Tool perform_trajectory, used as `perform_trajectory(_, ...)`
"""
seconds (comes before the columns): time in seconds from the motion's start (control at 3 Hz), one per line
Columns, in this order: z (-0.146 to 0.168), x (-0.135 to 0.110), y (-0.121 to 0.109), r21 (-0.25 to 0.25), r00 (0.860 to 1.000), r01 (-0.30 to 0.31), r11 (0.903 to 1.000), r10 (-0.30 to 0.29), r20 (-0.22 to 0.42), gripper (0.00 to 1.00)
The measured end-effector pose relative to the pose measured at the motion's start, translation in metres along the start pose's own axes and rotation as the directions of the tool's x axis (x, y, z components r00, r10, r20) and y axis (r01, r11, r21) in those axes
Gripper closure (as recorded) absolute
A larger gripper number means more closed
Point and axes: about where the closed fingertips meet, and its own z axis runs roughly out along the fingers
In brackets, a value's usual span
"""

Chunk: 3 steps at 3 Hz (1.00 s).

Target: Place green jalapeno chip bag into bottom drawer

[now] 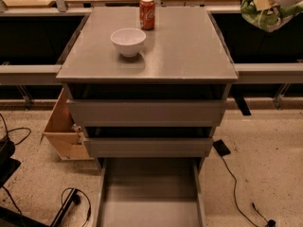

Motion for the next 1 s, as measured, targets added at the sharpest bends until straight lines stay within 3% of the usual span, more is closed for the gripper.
perform_trajectory(0.67,0.003,0.019,0.013,-0.048,0.999,-0.045,0.9978,0.045,-0.007,1.0)
perform_trajectory(1.0,-0.044,0.078,0.041,-0.103,0.985,-0.166,0.9808,0.16,-0.065,1.0)
